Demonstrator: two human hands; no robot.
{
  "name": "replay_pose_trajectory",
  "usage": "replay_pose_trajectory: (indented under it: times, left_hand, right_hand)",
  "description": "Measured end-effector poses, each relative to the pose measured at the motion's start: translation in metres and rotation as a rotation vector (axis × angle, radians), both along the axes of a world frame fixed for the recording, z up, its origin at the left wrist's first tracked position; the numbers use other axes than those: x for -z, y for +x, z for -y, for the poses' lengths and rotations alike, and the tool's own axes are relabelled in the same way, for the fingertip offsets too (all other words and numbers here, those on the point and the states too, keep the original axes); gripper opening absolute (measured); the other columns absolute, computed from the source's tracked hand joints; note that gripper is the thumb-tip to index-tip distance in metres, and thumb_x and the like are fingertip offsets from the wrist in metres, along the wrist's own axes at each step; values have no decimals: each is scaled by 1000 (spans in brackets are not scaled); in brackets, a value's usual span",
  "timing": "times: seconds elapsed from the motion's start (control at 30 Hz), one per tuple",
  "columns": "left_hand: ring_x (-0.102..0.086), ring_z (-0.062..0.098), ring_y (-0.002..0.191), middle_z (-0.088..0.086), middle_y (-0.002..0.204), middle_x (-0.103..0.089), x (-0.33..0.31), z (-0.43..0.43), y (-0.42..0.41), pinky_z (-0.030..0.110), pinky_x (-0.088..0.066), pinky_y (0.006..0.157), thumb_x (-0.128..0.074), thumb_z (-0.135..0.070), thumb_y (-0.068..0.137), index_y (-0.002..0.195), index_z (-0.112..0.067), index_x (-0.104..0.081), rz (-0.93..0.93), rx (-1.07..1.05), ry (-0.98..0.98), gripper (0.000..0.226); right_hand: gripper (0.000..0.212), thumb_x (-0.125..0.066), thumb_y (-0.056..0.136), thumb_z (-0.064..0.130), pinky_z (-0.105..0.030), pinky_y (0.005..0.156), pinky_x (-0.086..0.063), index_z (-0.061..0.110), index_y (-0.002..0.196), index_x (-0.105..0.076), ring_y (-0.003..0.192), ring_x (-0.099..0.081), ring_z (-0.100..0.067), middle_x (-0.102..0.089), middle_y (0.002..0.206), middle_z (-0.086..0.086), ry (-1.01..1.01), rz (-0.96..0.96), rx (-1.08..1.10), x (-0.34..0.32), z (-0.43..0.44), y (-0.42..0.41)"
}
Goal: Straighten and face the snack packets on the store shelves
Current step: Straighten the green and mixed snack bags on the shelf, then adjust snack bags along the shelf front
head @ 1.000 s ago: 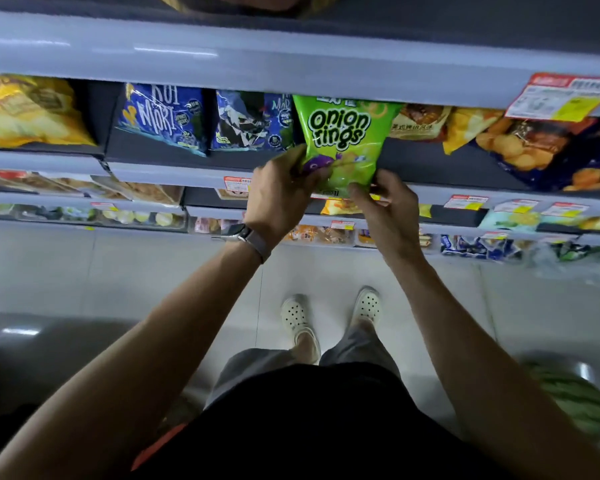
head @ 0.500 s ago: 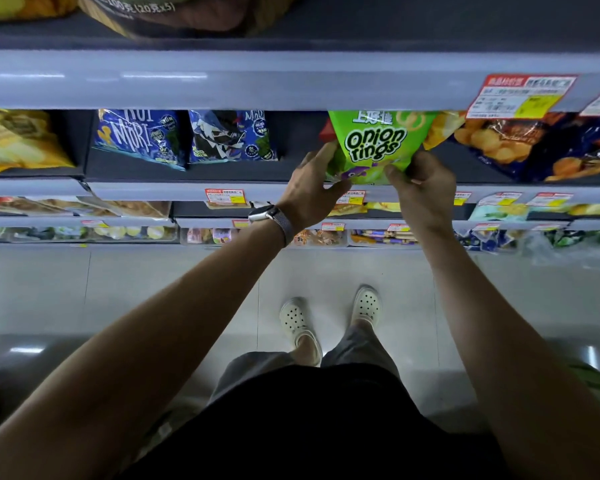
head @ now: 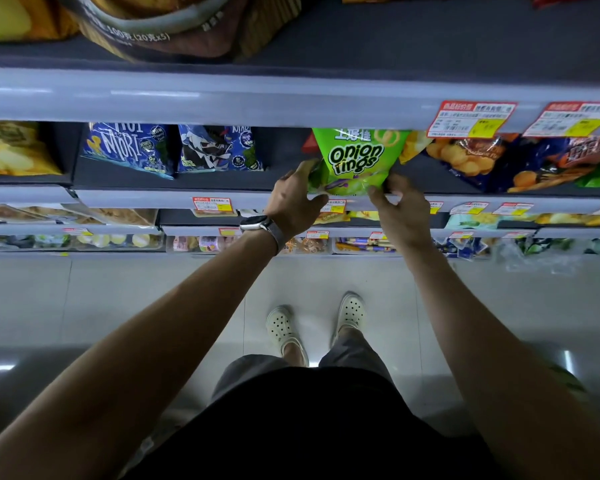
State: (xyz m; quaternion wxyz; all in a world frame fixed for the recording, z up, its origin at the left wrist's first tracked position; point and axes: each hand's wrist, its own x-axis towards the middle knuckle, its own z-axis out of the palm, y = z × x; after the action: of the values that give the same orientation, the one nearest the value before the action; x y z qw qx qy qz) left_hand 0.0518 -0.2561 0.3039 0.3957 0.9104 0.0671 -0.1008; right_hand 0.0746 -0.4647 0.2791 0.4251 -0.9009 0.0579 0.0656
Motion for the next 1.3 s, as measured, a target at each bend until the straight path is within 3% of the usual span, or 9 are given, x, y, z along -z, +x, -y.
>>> replay_pose_trajectory:
  times: [0.1, 0.17, 0.23, 0.3, 0.43, 0.6, 0.83, 1.0, 1.3]
  left_hand:
    - [-60, 32, 130, 13, 142, -65, -8, 1, -11, 31, -45, 99, -73, -12, 95, 153, -8, -49, -39, -8, 23, 63]
    - [-59, 35, 131, 15, 142, -64, -16, 2, -20, 39, -48, 102, -72, -11, 95, 152, -9, -50, -51, -14, 29, 61]
    - [-60, 35, 129, 15, 142, -65, -24, 3, -31, 39, -49, 99, -70, -12, 95, 148, -9, -56, -54, -31, 36, 54]
    - [-65, 36, 119, 14, 136, -69, -32, 4, -43, 36, -50, 88, -65, -14, 96, 142, -13, -62, -75, -35, 46, 46]
    - [-69, 33, 118, 8, 135, -71, -41, 5, -77, 38, -55, 94, -62, -24, 101, 141, -22, -64, -108, 16, 68, 40]
    - [-74, 28, 97, 6, 122, -76, -60, 5, -124, 42, -62, 83, -58, -32, 101, 132, -27, -65, -135, -5, 115, 32]
    - [-66, 24, 122, -9, 135, -69, -102, 14, -182, 36, -55, 98, -52, -39, 101, 142, -32, -60, -165, -175, 170, 42]
    - [-64, 19, 125, -11, 140, -66, -125, 24, -215, 32, -51, 101, -48, -39, 104, 149, -33, -54, -215, -286, 246, 46]
    - [-61, 20, 130, -8, 143, -65, -138, 36, -266, 34, -50, 103, -46, -47, 106, 150, -31, -53, -416, -436, 295, 48]
  right_hand:
    - [34, -68, 98, 25, -19, 91, -41, 11, 129, -70, 119, -64, -20, -74, 124, -3, -56, 7, 5, -11, 2, -11]
    - [39, -69, 98, 21, -26, 99, -45, 7, 134, -67, 120, -63, -25, -72, 129, -9, -66, 1, 18, -19, 4, -21]
    - [42, -69, 97, 25, -32, 95, -50, 6, 134, -67, 103, -66, -27, -73, 116, -12, -73, -1, 5, -30, 6, -33]
    - [38, -67, 98, 26, -28, 86, -46, 7, 131, -68, 90, -63, -21, -73, 110, -13, -110, -20, -42, -43, 8, -50]
    - [25, -65, 99, 31, -42, 91, -55, 19, 118, -75, 106, -69, -32, -73, 119, -12, -277, -32, -152, -68, 8, -87]
    - [38, -55, 103, 46, -37, 102, -49, 28, 134, -67, 125, -61, -20, -69, 132, 3, -480, -224, -411, -107, 3, -123]
    - [42, -50, 102, 55, -30, 100, -46, 37, 139, -58, 129, -56, -10, -62, 139, 17, -493, -135, -572, -136, -9, -151]
    - [42, -49, 100, 60, -28, 100, -49, 41, 137, -56, 127, -55, -6, -60, 137, 23, -466, -91, -725, -150, -14, -163]
    - [42, -46, 102, 59, -29, 94, -50, 40, 138, -53, 123, -57, -10, -61, 136, 16, -457, -111, -1001, -155, -31, -178]
